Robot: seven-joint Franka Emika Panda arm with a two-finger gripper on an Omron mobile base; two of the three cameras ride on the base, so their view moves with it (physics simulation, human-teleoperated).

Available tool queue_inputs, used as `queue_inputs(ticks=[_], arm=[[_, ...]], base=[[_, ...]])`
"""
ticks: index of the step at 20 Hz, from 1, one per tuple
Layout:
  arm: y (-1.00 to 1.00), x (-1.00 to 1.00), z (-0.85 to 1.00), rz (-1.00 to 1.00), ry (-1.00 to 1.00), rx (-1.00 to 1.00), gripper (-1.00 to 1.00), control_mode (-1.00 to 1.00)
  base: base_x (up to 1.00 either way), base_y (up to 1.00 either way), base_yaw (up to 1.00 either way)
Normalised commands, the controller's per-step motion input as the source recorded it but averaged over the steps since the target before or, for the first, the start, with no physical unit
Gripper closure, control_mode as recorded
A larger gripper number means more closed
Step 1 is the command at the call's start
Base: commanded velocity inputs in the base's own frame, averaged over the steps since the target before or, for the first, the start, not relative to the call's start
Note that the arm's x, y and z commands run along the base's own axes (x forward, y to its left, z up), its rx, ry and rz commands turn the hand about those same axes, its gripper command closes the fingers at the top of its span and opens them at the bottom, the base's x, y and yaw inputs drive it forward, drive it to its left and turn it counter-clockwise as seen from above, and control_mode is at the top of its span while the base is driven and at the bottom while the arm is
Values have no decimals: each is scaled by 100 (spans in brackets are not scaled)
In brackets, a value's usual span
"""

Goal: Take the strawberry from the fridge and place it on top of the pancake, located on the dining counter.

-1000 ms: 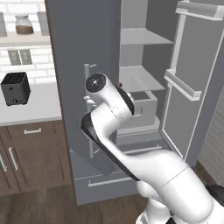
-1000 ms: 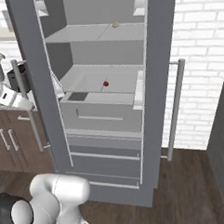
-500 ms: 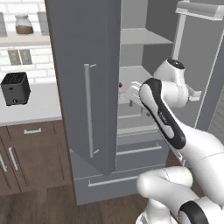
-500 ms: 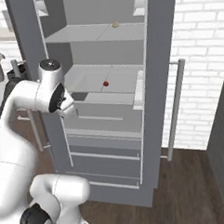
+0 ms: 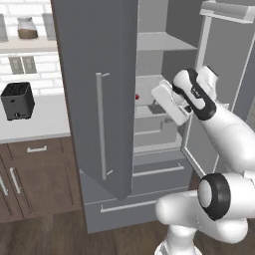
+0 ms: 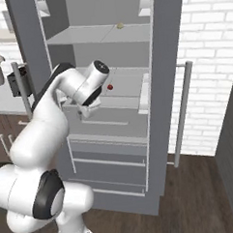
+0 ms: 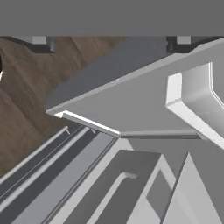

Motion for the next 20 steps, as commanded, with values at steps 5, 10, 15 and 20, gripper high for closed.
queue_inputs(ticks=[5, 10, 15, 20], arm=[[21, 63, 0, 0, 0, 21, -100, -100], [57, 46, -5, 2, 0, 17, -100, -100], [16, 24, -18, 4, 0, 3, -100, -100], [9, 4, -16, 0, 0, 0, -100, -100]], base=[[0, 0, 0], [0, 0, 0], [0, 0, 0], [0, 0, 0]])
